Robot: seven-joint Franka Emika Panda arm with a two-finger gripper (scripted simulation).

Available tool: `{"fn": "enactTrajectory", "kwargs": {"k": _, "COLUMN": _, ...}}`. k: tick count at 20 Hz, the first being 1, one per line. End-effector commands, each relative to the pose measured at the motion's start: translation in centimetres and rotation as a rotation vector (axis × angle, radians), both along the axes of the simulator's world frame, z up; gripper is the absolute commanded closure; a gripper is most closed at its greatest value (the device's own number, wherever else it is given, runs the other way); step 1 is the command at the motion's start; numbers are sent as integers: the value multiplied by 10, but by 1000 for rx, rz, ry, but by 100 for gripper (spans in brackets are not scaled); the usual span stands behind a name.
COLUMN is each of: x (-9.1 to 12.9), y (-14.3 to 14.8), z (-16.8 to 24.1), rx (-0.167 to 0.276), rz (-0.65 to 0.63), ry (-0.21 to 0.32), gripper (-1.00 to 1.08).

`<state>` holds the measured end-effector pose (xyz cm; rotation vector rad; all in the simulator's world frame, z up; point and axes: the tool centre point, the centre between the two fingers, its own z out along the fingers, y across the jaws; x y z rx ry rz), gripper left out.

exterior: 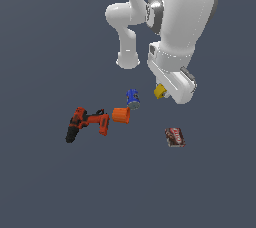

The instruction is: Pick up a designated object from a clutter of objects.

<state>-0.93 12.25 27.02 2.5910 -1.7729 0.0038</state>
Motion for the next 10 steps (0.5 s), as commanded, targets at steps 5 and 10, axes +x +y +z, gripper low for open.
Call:
{"fn": "enactTrajectory", "kwargs": {"k": 5, "x": 22, "y": 39, "z": 38, "rx": 1, "rz": -1, "ry": 1, "gripper": 108}}
{"fn": "enactTrajectory", "kwargs": {"k": 10, "x": 38, "y": 65, "z": 62, "rx": 3, "rz": 0, "ry": 1, "gripper": 108}}
